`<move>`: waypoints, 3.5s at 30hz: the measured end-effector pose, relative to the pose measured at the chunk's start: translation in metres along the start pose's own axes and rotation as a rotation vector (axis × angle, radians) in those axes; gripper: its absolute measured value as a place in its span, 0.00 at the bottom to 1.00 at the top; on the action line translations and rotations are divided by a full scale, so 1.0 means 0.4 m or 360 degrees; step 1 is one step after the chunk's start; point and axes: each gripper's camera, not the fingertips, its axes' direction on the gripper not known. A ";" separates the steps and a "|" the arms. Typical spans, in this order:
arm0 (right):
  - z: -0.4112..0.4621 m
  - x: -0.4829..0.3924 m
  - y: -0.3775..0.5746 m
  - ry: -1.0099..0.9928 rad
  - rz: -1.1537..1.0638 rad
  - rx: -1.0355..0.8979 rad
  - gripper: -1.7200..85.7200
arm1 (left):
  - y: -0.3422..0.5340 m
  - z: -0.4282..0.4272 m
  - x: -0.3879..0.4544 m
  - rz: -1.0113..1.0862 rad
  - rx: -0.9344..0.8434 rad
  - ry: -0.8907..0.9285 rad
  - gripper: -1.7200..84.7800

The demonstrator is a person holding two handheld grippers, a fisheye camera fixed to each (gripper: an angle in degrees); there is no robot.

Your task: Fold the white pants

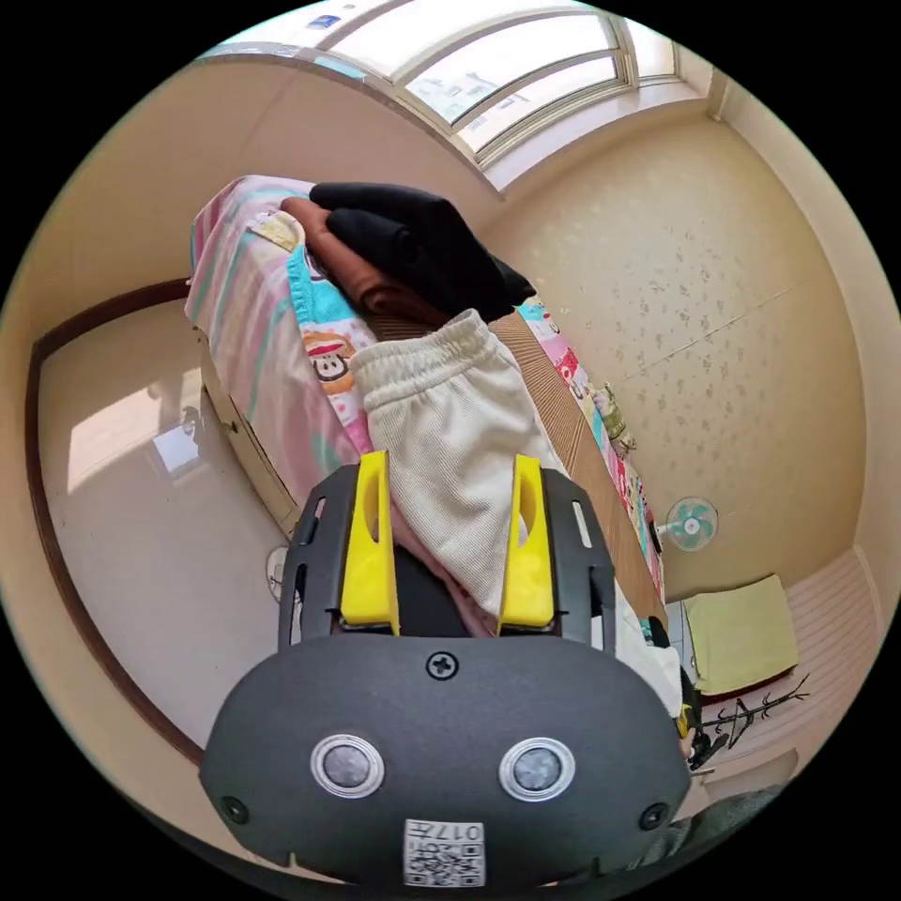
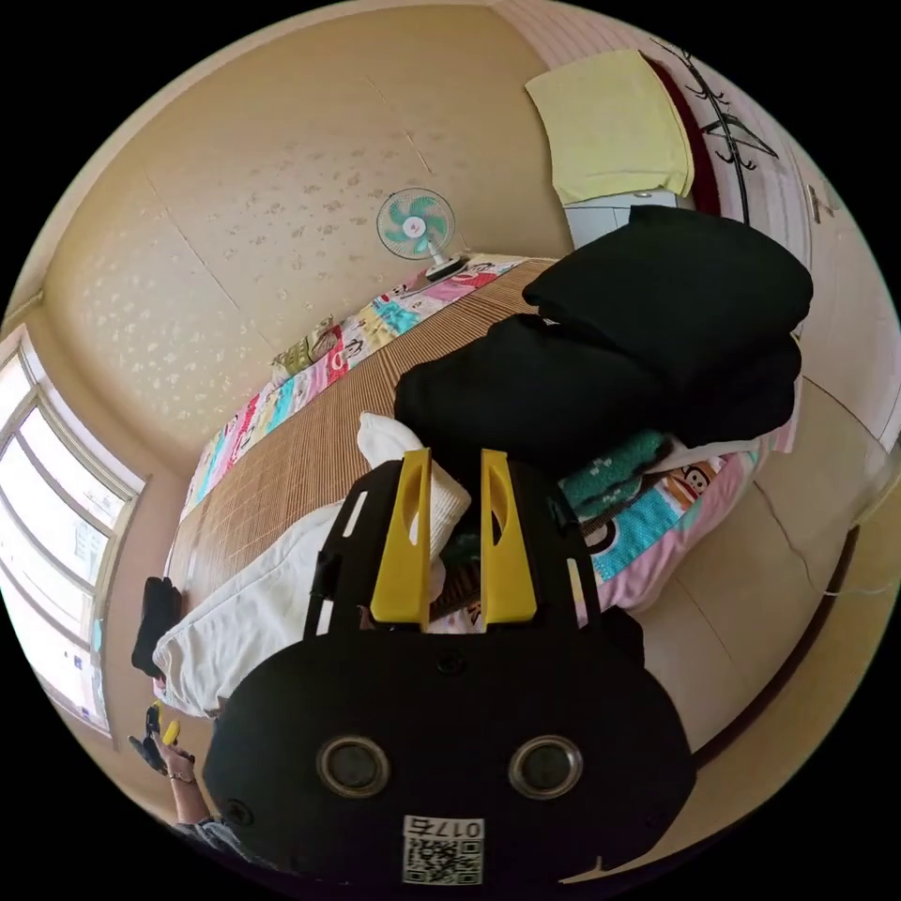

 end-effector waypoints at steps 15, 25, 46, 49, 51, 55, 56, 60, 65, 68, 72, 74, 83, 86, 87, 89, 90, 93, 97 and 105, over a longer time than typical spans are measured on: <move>-0.145 0.059 0.003 -0.0447 0.0074 0.0122 0.06 | -0.079 0.089 0.395 0.0542 0.0024 0.0768 0.05; -0.078 -0.005 0.068 -0.0624 -0.0026 -0.0022 0.06 | 0.713 0.411 0.942 0.1544 -0.0933 0.0882 0.09; 0.408 -0.573 0.522 -0.0151 -0.1568 -0.0840 0.03 | 0.467 0.503 0.183 0.0613 -0.1218 0.0522 0.22; 0.336 -0.577 0.488 0.0009 -0.1436 -0.0567 0.03 | 0.440 0.501 0.106 0.0452 -0.1116 0.0823 0.23; 0.251 -0.568 0.486 -0.0096 -0.1413 -0.0272 0.03 | 0.439 0.536 0.071 0.0353 -0.1177 0.0873 0.22; 0.364 -0.562 0.527 0.0101 -0.1389 -0.0593 0.02 | 0.429 0.564 0.014 0.0107 -0.1263 0.1384 0.13; 0.433 -0.555 0.564 0.0203 -0.1376 -0.0775 0.03 | 0.416 0.554 0.015 0.0083 -0.1249 0.1561 0.12; 0.405 -0.598 0.657 -0.0011 -0.1228 -0.0686 0.02 | 0.315 0.455 0.081 0.0379 -0.1070 0.1715 0.11; 0.442 -0.705 0.717 -0.0591 -0.1150 -0.0865 0.03 | 0.139 0.256 0.228 0.1019 -0.0791 0.1526 0.11; 0.468 -0.756 0.711 -0.0722 -0.1090 -0.1015 0.03 | 0.155 0.245 0.360 0.1288 -0.0801 0.1459 0.11; 0.440 -0.682 0.626 -0.0778 -0.0989 -0.1023 0.03 | 0.287 0.325 0.523 0.1470 -0.0900 0.1520 0.11; 0.424 -0.588 0.570 -0.0832 -0.0877 -0.1047 0.03 | 0.426 0.439 0.612 0.1460 -0.1076 0.1608 0.13; 0.338 -0.043 0.414 -0.0889 -0.0360 -0.1320 0.04 | 0.665 0.654 0.638 0.1463 -0.1483 0.1589 0.14; 0.317 0.017 0.380 -0.1084 -0.0221 -0.1272 0.06 | 0.546 0.637 0.527 0.1362 -0.1023 0.0920 0.15; 0.319 0.018 0.364 -0.1176 -0.0168 -0.1236 0.09 | 0.530 0.638 0.507 0.1333 -0.0966 0.0802 0.16; 0.326 -0.001 0.330 -0.1291 -0.0118 -0.1142 0.13 | 0.510 0.686 0.445 0.1266 -0.0984 0.0526 0.19; 0.336 -0.025 0.302 -0.1324 -0.0119 -0.1077 0.15 | 0.518 0.713 0.435 0.1249 -0.1073 0.0499 0.20; 0.406 -0.102 0.218 -0.1147 -0.0220 -0.1054 0.15 | 0.610 0.824 0.374 0.0937 -0.1500 0.0514 0.17; 0.440 -0.124 0.109 -0.1034 -0.0296 -0.0905 0.14 | 0.752 0.752 0.446 0.1196 -0.1546 0.0503 0.15; 0.261 -0.068 0.038 -0.0959 -0.0389 -0.0588 0.10 | 0.786 0.586 0.597 0.1717 -0.1354 0.0777 0.09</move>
